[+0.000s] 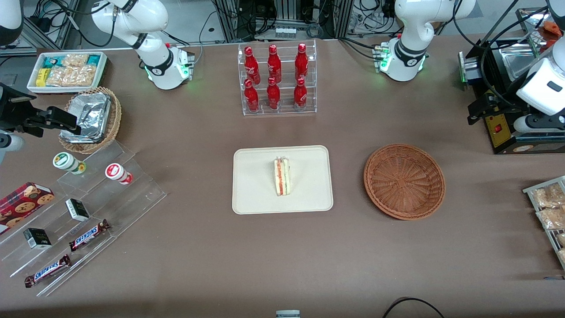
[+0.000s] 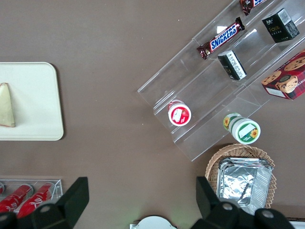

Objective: Place sandwich from basket to tray

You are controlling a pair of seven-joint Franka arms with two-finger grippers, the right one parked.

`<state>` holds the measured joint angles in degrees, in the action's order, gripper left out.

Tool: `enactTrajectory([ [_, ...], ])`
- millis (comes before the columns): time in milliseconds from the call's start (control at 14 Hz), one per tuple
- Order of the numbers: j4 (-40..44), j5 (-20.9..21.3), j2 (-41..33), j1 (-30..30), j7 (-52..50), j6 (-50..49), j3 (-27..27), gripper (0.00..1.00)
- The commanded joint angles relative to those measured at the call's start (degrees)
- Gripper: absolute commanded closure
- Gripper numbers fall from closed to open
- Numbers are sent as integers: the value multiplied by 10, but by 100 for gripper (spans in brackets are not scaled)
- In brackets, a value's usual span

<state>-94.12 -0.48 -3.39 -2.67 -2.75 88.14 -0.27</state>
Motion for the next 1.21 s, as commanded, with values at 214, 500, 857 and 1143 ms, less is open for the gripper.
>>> enactTrajectory([
  [214, 33, -8, 29, 23, 19, 2, -2, 0],
  [500, 56, -5, 51, 23, 9, 5, -5, 0],
  [857, 58, -3, 52, 21, 13, 2, -5, 0],
  [1143, 53, -1, 49, 16, 17, -2, -5, 0],
])
